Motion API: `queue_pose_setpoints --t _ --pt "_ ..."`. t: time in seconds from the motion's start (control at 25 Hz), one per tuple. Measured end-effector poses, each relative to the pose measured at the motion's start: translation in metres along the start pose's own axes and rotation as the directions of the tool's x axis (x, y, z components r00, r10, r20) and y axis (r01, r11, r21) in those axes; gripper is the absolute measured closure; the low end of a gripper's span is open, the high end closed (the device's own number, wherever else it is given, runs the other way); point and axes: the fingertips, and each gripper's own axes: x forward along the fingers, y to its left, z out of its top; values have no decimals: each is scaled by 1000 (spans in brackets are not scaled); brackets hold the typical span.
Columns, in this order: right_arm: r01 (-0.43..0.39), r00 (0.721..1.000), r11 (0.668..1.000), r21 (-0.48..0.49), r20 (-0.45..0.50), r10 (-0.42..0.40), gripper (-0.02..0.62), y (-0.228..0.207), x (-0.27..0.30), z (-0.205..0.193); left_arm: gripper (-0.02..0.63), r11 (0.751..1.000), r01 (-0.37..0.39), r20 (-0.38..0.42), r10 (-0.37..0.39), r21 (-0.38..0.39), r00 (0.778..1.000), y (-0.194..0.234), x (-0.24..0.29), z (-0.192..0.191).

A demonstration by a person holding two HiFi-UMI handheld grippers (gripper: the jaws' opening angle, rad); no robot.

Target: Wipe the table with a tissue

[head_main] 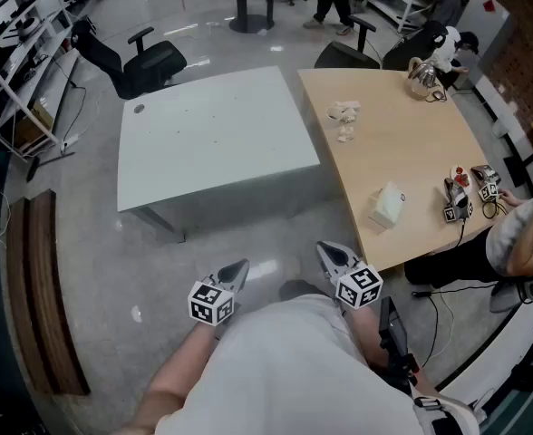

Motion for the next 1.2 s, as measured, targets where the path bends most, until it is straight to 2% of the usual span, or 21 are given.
queue_pose_setpoints --t 0.24,0.6,0.96,1.2 --pt "-24 1000 1000 -1 -3 24 578 -20 50 13 601 1000 -25 20 25 11 1000 36 19 22" --pt "-41 999 999 4 1 41 578 -62 98 33 601 999 22 34 -23 24 999 61 68 64" --pt "-2 1000 998 57 9 2 578 -131 133 49 601 997 68 -15 -67 42 998 82 137 103" --pt "68 996 997 42 -62 -65 578 -181 148 47 601 992 115 -39 -113 53 993 83 182 125"
